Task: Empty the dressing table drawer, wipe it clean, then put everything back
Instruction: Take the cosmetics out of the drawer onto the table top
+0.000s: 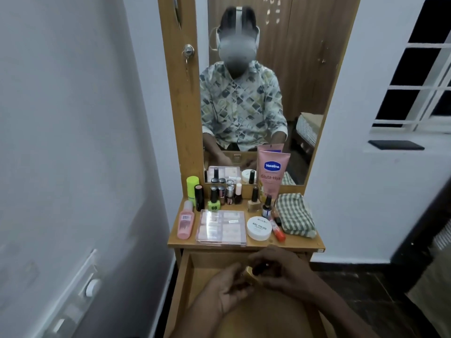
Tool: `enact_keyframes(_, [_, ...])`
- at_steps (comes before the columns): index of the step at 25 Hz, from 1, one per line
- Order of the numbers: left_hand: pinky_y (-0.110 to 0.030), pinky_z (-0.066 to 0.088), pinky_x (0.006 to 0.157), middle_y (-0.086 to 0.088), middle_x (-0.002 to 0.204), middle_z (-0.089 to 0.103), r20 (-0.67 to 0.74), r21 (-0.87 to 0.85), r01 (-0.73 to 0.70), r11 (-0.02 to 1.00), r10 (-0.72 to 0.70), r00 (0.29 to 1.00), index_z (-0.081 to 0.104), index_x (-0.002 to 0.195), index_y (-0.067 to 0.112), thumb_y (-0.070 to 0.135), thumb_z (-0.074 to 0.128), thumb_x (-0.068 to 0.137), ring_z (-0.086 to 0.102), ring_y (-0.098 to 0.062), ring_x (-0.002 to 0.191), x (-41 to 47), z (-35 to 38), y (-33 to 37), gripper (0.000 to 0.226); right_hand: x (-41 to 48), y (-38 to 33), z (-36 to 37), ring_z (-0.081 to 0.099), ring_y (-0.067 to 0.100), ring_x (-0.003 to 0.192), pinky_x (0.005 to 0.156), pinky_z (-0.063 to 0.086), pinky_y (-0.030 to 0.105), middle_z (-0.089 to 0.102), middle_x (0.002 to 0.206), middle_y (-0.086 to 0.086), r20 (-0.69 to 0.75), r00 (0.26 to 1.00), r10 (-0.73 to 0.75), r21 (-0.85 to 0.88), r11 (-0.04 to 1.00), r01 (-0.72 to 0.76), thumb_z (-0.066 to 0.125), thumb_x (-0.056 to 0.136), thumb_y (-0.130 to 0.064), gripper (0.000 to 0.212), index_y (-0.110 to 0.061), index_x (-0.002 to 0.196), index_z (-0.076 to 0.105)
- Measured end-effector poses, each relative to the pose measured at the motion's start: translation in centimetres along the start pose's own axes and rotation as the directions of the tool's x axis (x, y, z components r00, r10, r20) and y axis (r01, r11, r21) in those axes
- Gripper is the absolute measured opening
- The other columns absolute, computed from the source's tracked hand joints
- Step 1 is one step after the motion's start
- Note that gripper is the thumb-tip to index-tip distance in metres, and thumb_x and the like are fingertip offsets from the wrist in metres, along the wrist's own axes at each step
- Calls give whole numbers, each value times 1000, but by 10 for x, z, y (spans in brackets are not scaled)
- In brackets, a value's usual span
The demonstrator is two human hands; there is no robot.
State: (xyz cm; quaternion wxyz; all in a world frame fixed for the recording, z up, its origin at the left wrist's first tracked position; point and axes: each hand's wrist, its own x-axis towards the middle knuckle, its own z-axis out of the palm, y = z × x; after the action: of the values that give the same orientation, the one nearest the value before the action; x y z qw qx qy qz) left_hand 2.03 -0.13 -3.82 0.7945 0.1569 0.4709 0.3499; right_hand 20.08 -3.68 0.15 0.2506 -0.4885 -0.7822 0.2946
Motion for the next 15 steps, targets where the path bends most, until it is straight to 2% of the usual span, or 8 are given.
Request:
enact_keyframes(1, [-57, 53, 87, -28, 110, 60, 8, -78, -3, 997, 3, 1000, 58, 104, -8, 0, 54, 95, 57, -41, 111, -3, 0, 5, 13, 4, -1, 3, 60, -3, 102, 81, 48, 12, 64, 106, -17, -92, 996, 3, 8, 1000, -2, 75, 81, -22, 33, -32, 112, 68])
enact_keyframes(2, [-59, 54, 81, -30, 113, 59, 31, -130, -3, 991, 8, 999, 57, 104, -10, -4, 52, 95, 56, -43, 114, -6, -1, 9, 13, 8, -2, 4, 60, -4, 99, 79, 47, 10, 66, 101, -17, -189, 982, 20, 11, 1000, -18, 75, 81, -20, 27, -31, 106, 70])
enact_keyframes(4, [-60, 54, 71, -32, 110, 59, 88, -187, 5, 982, 12, 996, 57, 101, -13, -13, 48, 91, 56, -47, 113, -11, -3, 14, 13, 12, -3, 5, 60, -5, 92, 75, 47, 10, 67, 95, -16, -306, 946, 108, 36, 994, -102, 75, 82, -17, 23, -30, 100, 71])
enact_keyframes(5, [-60, 54, 72, -33, 107, 61, 113, -192, -1, 981, 23, 993, 58, 99, -14, -17, 48, 88, 58, -46, 111, -12, -5, 16, 15, 14, -2, 6, 61, -4, 90, 77, 49, 12, 67, 94, -15, -316, 935, 162, 69, 987, -148, 75, 81, -16, 23, -30, 100, 71])
enact_keyframes(7, [-51, 58, 76, -30, 99, 66, 167, -144, -3, 990, 28, 986, 61, 99, -16, -22, 49, 85, 66, -39, 98, -13, -12, 15, 19, 13, 3, 9, 64, 3, 91, 82, 56, 26, 69, 96, -12, -292, 927, 235, 156, 968, -196, 76, 80, -14, 25, -30, 99, 72])
enact_keyframes(10, [-36, 62, 76, -24, 106, 70, 249, 58, -65, 996, 48, 967, 62, 117, -10, -20, 57, 83, 72, -30, 93, -16, -17, 11, 36, 7, 7, 14, 69, 15, 93, 83, 59, 44, 72, 95, -6, -284, 918, 276, 318, 931, -182, 78, 77, -22, 27, -30, 102, 71])
enact_keyframes(13, [-34, 61, 77, -23, 110, 68, 281, 107, -129, 986, 94, 955, 60, 121, -6, -20, 62, 79, 70, -31, 98, -15, -16, 6, 44, 5, -1, 13, 72, 18, 84, 78, 60, 48, 74, 88, 1, -300, 890, 342, 425, 883, -196, 78, 80, -17, 26, -23, 104, 70])
enact_keyframes(15, [-34, 60, 79, -23, 112, 69, 322, 130, -133, 983, 85, 943, 59, 123, -5, -18, 66, 78, 70, -31, 101, -15, -19, 3, 48, 6, -9, 11, 72, 13, 79, 76, 61, 42, 74, 85, -1, -316, 893, 319, 375, 907, -192, 76, 83, -16, 20, -22, 101, 71])
